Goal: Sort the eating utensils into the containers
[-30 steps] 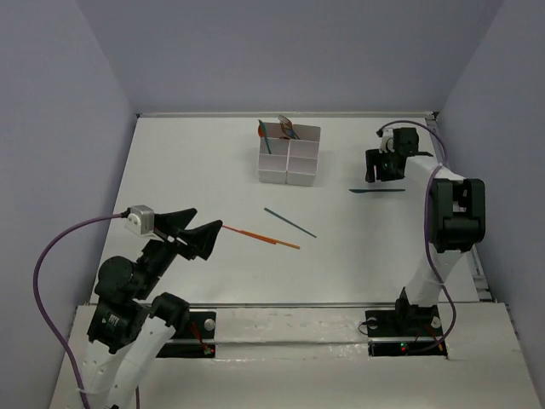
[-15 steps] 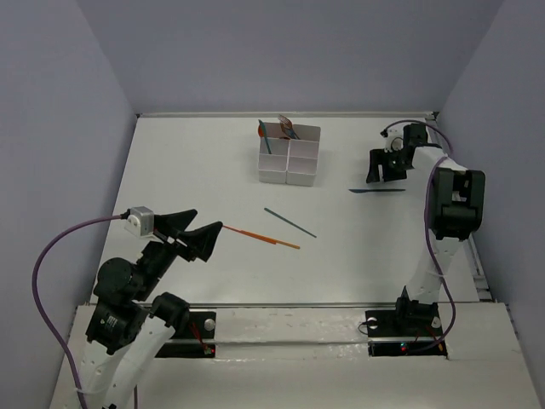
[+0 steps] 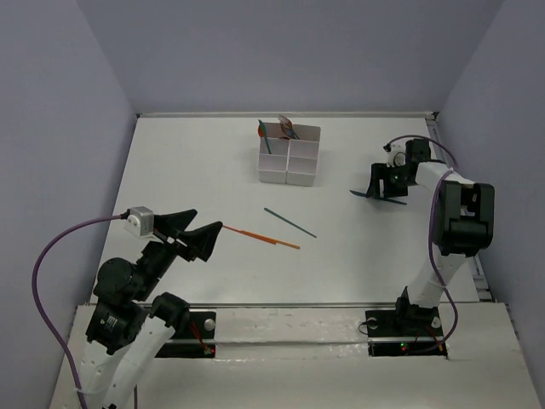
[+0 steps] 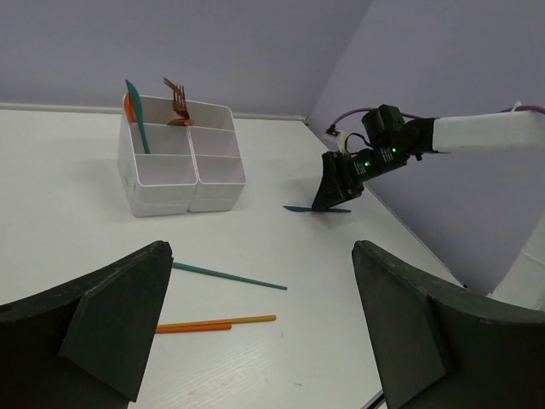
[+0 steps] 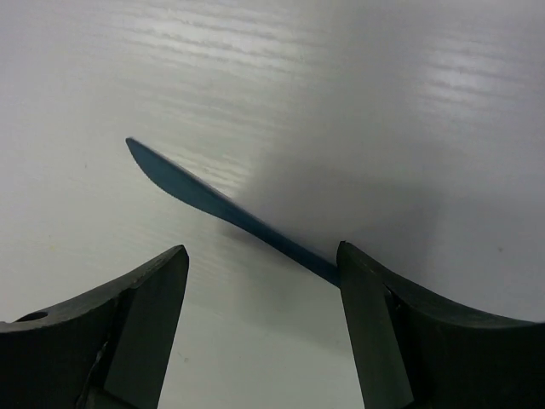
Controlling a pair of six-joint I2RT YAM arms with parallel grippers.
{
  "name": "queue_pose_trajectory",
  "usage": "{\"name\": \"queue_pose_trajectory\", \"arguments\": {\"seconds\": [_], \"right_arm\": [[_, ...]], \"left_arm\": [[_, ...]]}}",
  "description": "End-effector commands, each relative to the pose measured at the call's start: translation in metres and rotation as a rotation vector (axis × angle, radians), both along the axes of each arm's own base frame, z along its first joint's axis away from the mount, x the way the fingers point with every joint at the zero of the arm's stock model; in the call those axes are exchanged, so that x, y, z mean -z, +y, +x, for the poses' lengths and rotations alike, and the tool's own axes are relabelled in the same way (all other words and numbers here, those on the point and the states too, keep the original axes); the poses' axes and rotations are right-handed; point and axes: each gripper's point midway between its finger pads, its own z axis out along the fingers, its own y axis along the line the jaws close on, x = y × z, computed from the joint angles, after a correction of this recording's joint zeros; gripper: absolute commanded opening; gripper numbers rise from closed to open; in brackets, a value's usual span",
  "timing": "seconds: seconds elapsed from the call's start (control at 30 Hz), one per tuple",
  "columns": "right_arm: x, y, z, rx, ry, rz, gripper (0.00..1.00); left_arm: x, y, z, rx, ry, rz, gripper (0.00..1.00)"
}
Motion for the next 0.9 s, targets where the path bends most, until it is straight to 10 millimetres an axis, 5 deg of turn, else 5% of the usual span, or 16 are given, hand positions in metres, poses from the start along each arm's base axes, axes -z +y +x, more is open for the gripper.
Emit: {"name": "queue_pose_trajectory", "arguments": {"seconds": [0.0,0.13,0.33,0.53,0.87], "right_arm": [[-0.007,-0.009,-0.013,0.078,-0.014,-0.036,0.77],[-0.011,-0.008,-0.023,0.101,-0.01,-0.034,0.76],[0.008,0.011,-0.044,0.046,0.048,-0.182,0.71],[0.027,0.015,-0.053,0.049,0.098,-0.286,0.58],[0.034,0.01,-0.061,0.107,0.178,-0.406,0.22]], "left_arm": [[-0.015,0.002,-0.006,0.004,-0.06,-0.015,0.99],[-0.015,0.002,-0.006,0.004,-0.06,-0.015,0.99],[-0.017,0.004,-0.008,0.0,-0.069,-0.023,0.99],[-0.018,0.005,-0.008,-0.004,-0.07,-0.024,0.99],[-0.016,0.004,-0.006,-0.007,-0.061,-0.022,0.99]]}}
